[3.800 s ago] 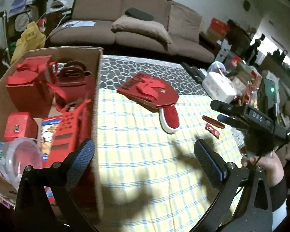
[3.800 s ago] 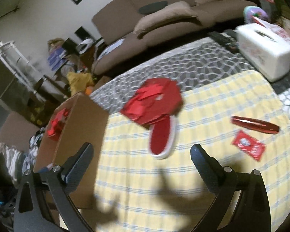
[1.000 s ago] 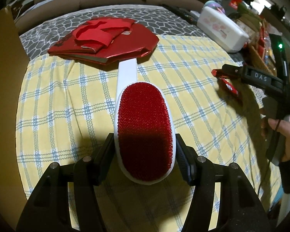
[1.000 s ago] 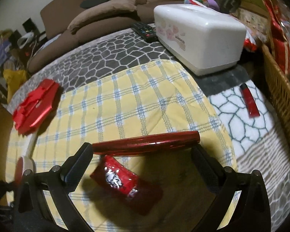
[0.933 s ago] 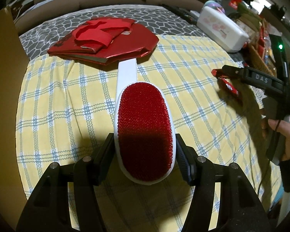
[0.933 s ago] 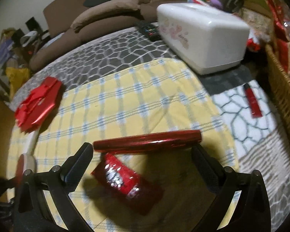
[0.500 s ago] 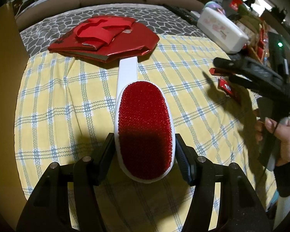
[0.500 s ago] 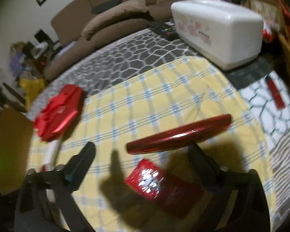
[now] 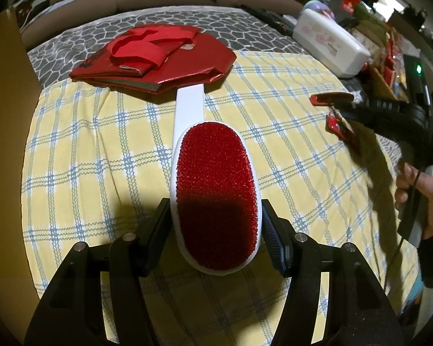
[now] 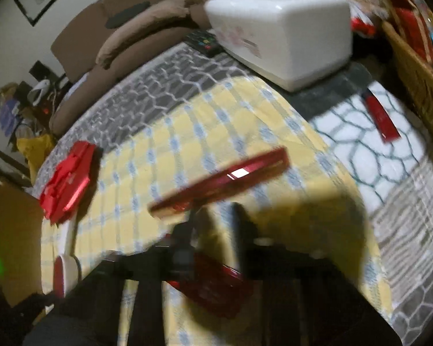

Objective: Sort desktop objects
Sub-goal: 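Lift the red tube with the right tool while the left tool releases the brush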

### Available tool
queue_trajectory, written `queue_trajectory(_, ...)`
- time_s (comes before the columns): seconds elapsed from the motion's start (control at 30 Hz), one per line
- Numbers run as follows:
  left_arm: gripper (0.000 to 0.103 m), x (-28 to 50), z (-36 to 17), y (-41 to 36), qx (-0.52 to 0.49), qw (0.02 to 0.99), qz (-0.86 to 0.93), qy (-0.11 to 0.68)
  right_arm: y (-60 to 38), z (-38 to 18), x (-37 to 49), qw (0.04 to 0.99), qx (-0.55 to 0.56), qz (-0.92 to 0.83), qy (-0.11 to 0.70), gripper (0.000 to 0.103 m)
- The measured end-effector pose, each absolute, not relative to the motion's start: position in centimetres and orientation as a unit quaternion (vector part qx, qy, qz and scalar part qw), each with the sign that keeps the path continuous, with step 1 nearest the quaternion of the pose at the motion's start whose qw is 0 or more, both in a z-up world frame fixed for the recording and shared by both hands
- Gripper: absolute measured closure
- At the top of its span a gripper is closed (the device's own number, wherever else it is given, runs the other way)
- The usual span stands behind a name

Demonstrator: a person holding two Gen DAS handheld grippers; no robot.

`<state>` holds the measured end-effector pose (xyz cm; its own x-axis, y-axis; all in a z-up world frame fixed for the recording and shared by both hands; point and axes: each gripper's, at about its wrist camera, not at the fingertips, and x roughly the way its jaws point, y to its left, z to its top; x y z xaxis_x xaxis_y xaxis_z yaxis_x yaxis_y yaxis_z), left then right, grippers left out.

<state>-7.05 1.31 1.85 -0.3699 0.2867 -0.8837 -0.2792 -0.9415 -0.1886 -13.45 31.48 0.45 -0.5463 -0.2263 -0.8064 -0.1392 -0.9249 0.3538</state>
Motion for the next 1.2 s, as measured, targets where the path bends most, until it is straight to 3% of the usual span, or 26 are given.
queue_trajectory(0.1,0.047,-7.0,1.9,1.1,-0.537,0.173,0.825,-0.010,32.6,0.4,-12.9,0.029,0.478,-0.850,-0.220,0.092)
queue_trajectory(0.17,0.047,-7.1,1.9,1.0,-0.539,0.174,0.824,-0.016,33.3,0.8,-12.6,0.026,0.472,-0.849,-0.237,0.086)
queue_trajectory(0.27,0.047,-7.1,1.9,0.9,-0.540,0.175,0.823,-0.019,33.6,1.3,-12.6,0.033,0.459,-0.851,-0.253,0.067)
queue_trajectory(0.33,0.047,-7.1,1.9,0.9,-0.539,0.174,0.824,-0.019,33.6,1.2,-12.9,0.032,0.454,-0.846,-0.278,0.045)
queue_trajectory(0.43,0.047,-7.1,1.9,1.0,-0.539,0.173,0.824,-0.018,33.3,0.7,-13.6,0.022,0.449,-0.833,-0.323,0.025)
queue_trajectory(0.6,0.047,-7.2,1.9,1.1,-0.539,0.175,0.824,-0.016,31.3,1.4,-15.2,-0.078,0.450,-0.843,-0.284,0.018)
queue_trajectory(0.67,0.047,-7.2,1.9,1.1,-0.539,0.175,0.824,-0.016,30.4,1.3,-15.5,-0.102,0.449,-0.851,-0.251,0.018)
queue_trajectory(0.8,0.047,-7.1,1.9,1.2,-0.538,0.176,0.824,-0.011,27.1,0.5,-16.5,-0.117,0.474,-0.868,-0.092,0.018)
queue_trajectory(0.87,0.047,-7.2,1.9,1.4,-0.536,0.176,0.825,-0.005,26.8,0.3,-16.3,-0.115,0.474,-0.870,-0.066,0.022)
queue_trajectory(1.03,0.047,-7.1,1.9,1.6,-0.538,0.174,0.825,-0.001,28.4,0.5,-15.1,-0.105,0.469,-0.875,-0.063,0.053)
queue_trajectory(1.17,0.047,-6.8,1.9,1.2,-0.542,0.178,0.821,-0.009,29.1,0.8,-14.2,-0.087,0.473,-0.873,-0.077,0.068)
queue_trajectory(1.2,0.047,-6.7,2.0,1.1,-0.544,0.178,0.820,-0.011,29.3,1.0,-13.9,-0.081,0.477,-0.871,-0.080,0.078)
